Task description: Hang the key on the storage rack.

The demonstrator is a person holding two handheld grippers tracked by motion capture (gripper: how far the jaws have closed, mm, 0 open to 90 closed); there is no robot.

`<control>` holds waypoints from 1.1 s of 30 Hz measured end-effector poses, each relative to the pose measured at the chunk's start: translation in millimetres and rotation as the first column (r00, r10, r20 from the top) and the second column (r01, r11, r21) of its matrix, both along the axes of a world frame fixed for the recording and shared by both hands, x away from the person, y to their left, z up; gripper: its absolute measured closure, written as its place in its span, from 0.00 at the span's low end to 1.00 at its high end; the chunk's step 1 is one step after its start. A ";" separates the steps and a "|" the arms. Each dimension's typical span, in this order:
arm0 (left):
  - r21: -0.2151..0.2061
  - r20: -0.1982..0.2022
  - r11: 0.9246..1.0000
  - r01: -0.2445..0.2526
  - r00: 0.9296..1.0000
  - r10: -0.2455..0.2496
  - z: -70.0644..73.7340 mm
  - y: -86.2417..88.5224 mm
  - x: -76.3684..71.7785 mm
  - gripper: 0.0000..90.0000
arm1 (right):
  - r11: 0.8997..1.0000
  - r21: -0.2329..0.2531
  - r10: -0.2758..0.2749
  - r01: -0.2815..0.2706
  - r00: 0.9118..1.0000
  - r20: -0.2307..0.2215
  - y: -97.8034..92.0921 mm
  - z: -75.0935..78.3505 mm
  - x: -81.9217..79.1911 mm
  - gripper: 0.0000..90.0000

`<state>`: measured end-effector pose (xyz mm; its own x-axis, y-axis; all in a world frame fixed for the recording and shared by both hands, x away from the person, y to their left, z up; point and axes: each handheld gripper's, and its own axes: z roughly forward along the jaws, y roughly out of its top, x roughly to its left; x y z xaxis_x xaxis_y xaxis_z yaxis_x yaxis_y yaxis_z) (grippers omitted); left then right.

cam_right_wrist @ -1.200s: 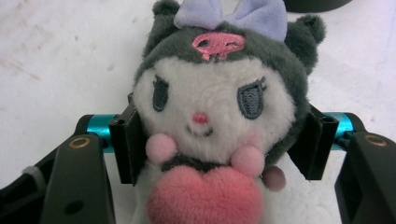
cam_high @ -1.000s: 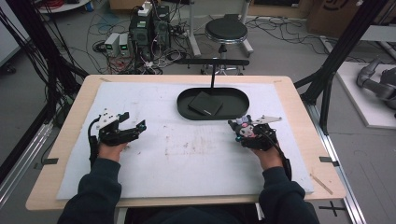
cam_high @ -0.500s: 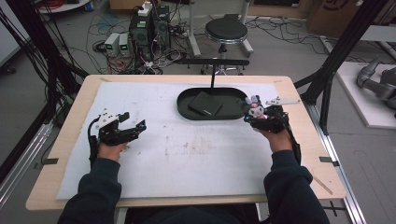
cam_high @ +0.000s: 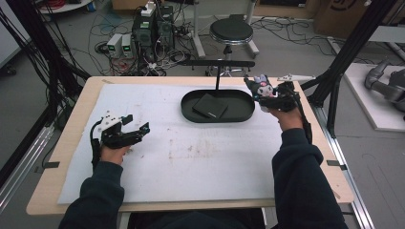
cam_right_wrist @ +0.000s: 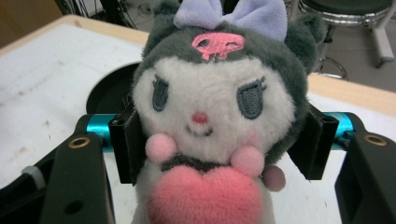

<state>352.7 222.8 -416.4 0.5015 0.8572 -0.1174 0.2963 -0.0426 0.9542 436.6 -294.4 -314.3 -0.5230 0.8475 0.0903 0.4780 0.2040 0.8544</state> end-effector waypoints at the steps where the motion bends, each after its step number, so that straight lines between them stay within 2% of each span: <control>1: 0.001 0.000 1.000 -0.001 1.000 0.001 0.0 0.2 0.0 0.24 | 1.000 -0.006 0.002 -0.002 1.000 0.004 2.2 2.2 2.7 0.36; 14: 0.000 0.000 1.000 0.001 1.000 -0.001 -0.2 1.0 0.4 0.24 | 0.999 -0.030 -0.023 0.024 0.999 0.043 23.7 25.3 37.4 0.36; 18: -0.002 -0.001 1.000 0.000 1.000 0.000 -0.3 0.9 0.3 0.24 | 0.999 -0.016 -0.042 0.043 0.998 0.048 25.9 27.1 46.9 0.36; 24: -0.004 -0.001 1.000 -0.001 1.000 0.001 -0.4 1.0 0.5 0.24 | 0.992 -0.029 -0.119 0.121 0.991 0.059 20.7 23.8 58.8 0.36; 27: -0.003 -0.002 1.000 0.000 1.000 0.000 -0.3 1.3 0.4 0.24 | 0.988 -0.016 -0.155 0.155 0.988 0.029 14.0 18.4 63.0 0.36; 33: -0.003 -0.002 1.000 0.000 1.000 0.000 -0.4 0.9 0.3 0.24 | 0.981 -0.075 -0.180 0.181 0.984 0.015 8.0 4.4 61.0 0.36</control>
